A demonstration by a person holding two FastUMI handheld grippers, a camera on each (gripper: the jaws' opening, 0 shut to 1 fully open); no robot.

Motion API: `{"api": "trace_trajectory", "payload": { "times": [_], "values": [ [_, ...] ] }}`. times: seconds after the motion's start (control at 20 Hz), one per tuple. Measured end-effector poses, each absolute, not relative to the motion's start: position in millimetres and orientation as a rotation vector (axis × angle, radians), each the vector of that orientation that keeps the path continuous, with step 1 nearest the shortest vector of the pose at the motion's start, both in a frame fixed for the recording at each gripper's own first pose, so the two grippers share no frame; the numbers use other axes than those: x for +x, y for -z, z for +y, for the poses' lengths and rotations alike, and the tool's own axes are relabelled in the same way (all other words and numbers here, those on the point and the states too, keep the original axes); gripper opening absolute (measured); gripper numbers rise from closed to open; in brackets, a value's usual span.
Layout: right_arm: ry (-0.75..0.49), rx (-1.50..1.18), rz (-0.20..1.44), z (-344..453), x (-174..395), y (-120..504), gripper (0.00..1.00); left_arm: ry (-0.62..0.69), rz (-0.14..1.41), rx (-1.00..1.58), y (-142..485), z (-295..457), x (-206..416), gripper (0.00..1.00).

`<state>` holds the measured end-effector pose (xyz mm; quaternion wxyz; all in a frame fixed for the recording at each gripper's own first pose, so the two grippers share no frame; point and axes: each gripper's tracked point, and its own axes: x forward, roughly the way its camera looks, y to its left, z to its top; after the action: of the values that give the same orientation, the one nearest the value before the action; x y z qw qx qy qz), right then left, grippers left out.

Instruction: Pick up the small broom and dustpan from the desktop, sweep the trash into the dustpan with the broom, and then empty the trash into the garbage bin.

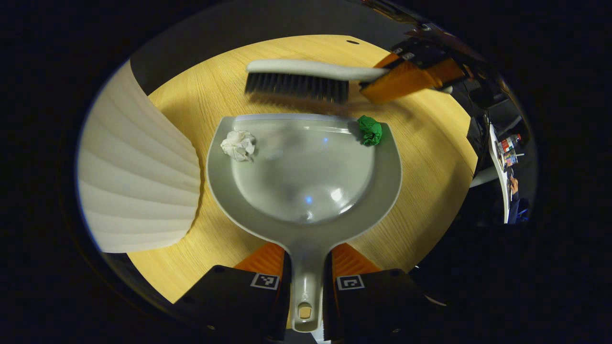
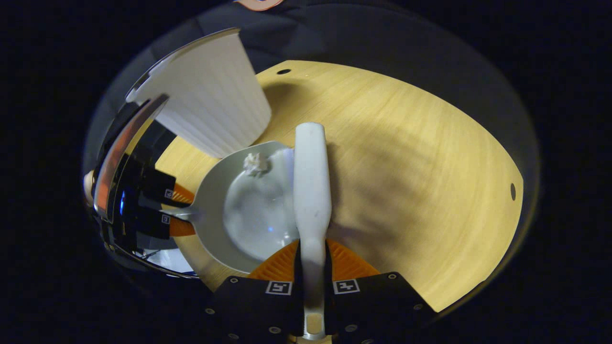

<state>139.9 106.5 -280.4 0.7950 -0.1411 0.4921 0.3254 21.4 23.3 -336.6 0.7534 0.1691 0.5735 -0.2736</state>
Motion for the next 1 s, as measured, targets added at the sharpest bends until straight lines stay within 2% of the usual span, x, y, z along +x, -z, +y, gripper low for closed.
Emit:
{"api": "trace_trajectory", "payload": {
  "times": [0.25,0.55,1.0],
  "values": [
    [-0.500,-0.241,1.068,29.4,153.0,270.1,0.17,0.607,1.207,0.398,330.2,17.1,26.8,0.29],
    [-0.351,-0.155,1.122,-20.4,124.3,294.7,0.16,0.665,1.200,0.444,319.0,21.2,23.5,0.29],
    [-0.339,-0.092,1.120,-29.8,94.4,295.9,0.16,0.751,1.138,0.488,278.7,17.5,21.3,0.29]
  ]
}}
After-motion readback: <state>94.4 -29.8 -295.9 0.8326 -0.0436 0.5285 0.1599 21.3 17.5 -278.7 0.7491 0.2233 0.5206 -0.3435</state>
